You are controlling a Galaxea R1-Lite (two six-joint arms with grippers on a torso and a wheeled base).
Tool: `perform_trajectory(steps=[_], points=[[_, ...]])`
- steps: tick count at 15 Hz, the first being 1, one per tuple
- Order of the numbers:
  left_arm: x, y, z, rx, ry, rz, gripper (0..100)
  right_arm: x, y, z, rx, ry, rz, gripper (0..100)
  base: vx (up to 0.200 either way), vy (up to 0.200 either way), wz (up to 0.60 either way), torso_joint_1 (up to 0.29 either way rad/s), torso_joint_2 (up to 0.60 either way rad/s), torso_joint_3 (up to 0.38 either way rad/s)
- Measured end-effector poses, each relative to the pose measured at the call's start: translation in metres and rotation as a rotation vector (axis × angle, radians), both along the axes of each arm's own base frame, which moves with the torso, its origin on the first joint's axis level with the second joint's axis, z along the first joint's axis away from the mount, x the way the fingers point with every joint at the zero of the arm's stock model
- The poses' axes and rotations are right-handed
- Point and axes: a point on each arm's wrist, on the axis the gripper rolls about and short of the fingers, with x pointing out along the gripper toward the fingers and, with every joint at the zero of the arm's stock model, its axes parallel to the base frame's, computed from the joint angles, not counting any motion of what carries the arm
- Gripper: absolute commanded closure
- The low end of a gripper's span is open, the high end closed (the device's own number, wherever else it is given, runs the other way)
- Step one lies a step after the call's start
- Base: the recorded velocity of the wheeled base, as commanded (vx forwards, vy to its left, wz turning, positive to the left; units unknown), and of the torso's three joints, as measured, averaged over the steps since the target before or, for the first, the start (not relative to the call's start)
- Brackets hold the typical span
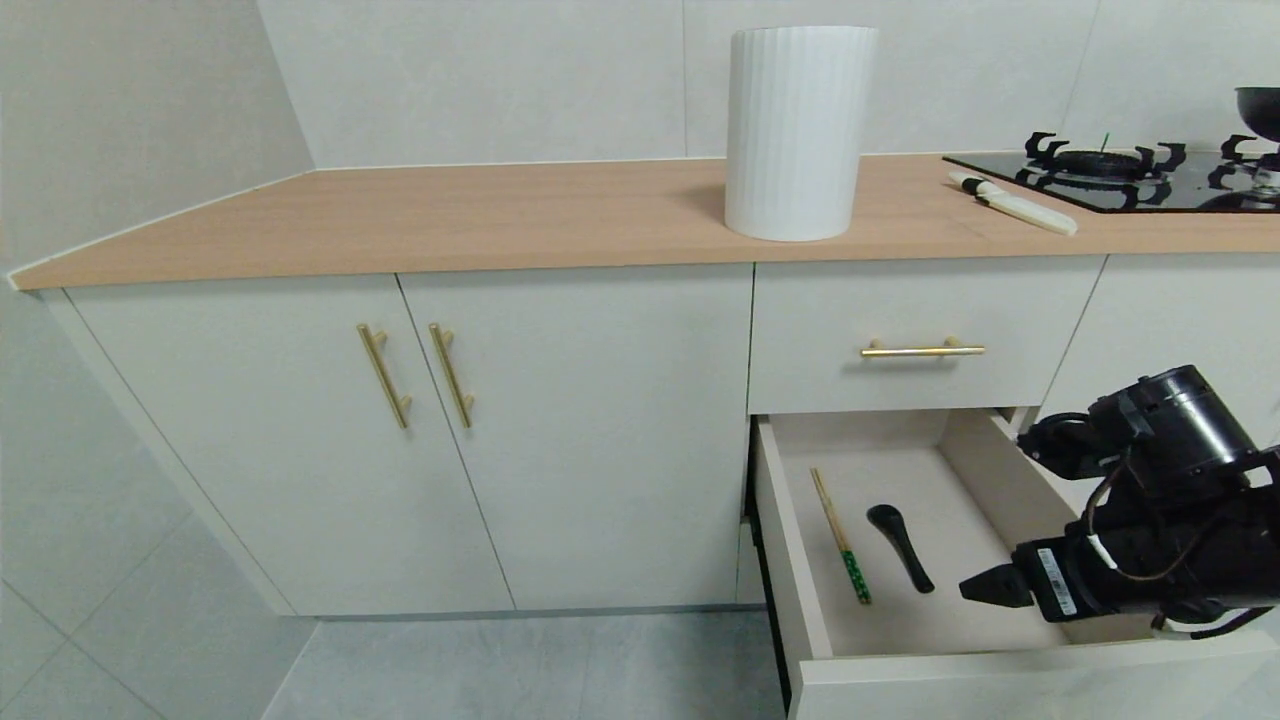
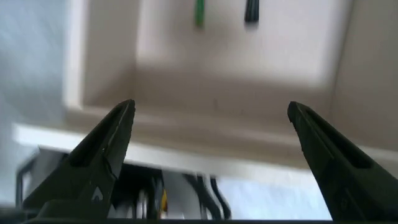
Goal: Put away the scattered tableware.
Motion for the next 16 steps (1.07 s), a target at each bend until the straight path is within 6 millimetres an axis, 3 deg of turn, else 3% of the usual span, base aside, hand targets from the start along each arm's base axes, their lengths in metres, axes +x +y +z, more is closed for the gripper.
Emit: perform_trajectory(steps=[8, 12, 16], points=[[0.000, 0.000, 0.000, 0.000, 0.000, -0.001, 0, -0.052, -0.004, -0.001, -0.206, 0.278, 0.306, 0, 0.000, 0.000, 0.00, 0.000, 0.00, 0.000], [0.000, 0.000, 0.000, 0.000, 0.000, 0.000, 0, -0.058, -0.006, -0.014, -0.293, 0.341, 0.373, 0, 0.000, 0.000, 0.00, 0.000, 0.00, 0.000], [0.000, 0.000, 0.000, 0.000, 0.000, -0.001, 0, -0.050, -0.003, -0.030, -0.346, 0.415, 0.365, 0, 0.000, 0.000, 0.00, 0.000, 0.00, 0.000]])
